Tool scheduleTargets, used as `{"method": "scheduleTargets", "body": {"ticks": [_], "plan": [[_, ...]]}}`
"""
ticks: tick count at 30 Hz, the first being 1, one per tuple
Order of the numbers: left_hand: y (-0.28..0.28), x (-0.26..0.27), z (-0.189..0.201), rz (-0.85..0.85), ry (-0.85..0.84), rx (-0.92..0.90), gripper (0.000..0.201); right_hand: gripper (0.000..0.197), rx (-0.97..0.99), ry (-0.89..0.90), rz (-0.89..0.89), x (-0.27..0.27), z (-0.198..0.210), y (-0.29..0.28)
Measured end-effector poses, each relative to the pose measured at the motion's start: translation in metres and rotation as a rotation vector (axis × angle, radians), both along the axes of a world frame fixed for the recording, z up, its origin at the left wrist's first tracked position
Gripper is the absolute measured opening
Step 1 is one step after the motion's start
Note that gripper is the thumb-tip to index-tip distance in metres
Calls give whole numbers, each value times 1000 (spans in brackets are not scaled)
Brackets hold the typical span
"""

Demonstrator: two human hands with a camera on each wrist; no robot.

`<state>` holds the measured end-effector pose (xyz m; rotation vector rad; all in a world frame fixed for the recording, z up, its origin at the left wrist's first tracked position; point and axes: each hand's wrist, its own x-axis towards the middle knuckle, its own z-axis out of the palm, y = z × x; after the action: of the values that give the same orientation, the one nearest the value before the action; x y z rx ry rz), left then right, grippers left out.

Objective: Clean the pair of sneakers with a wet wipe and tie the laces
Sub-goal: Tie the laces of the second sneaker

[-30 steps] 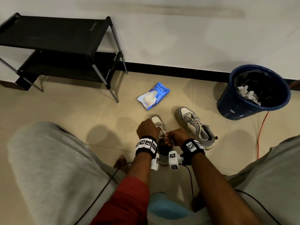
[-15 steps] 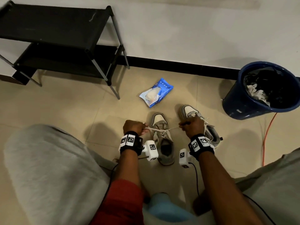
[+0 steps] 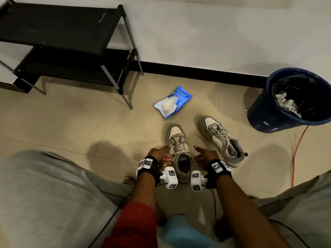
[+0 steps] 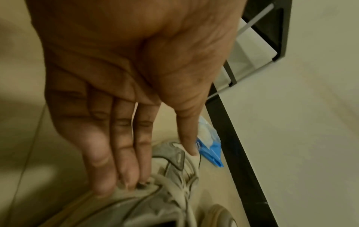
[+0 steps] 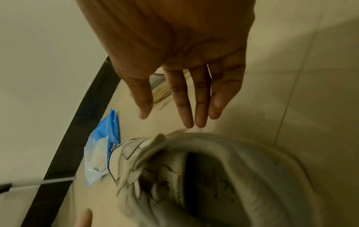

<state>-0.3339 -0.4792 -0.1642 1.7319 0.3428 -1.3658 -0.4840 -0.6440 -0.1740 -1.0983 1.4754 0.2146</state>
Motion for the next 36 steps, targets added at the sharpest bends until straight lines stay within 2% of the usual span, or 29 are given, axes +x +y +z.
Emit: {"method": "scheduleTargets", "body": {"ticks": [2,5,7,10,14,16,19,20,22,24,27,30,32,34,36], "plan": [[-10,-8,0,-18,35,-31,59,61,17,-38,-2,8,-4,4],[-18,-17,-4,35,-7,4,31,61,-81,-22,71,22,-8,5],[-20,-18,-4,45,-46,21,24,48,-116,-22,120,26,-13,2],[-23,-12,-9,123,-60,-13,8,17,-73,-103,77,27,-14,-3],[-26,-11,-13,203,-61,-107,15,4,-75,-235,-51,33,-11,-2],[-24,-14,-10,264,-46,-172,5,6,-65,-344,-161,37,-9,2],[-21,-16,-9,431,-14,-273,2,8,62,-456,-268,36,-3,4],[-17,-14,-11,494,12,-294,8,10,102,-484,-324,34,-5,3],[-9,-10,-20,599,131,-293,14,13,166,-479,-463,25,-13,3],[0,-12,-27,606,221,-291,12,13,212,-434,-548,12,-25,8],[3,-17,-32,680,217,-353,14,12,194,-479,-552,9,-30,13],[-3,-9,-20,671,164,-506,31,13,141,-596,-404,16,-12,4],[-7,1,-3,569,44,-494,31,17,88,-602,-205,21,3,-3],[-15,12,7,306,-230,-356,26,15,-36,-520,71,27,19,-11],[-23,16,8,-150,-577,-188,21,12,-249,-371,495,32,35,-16]]}}
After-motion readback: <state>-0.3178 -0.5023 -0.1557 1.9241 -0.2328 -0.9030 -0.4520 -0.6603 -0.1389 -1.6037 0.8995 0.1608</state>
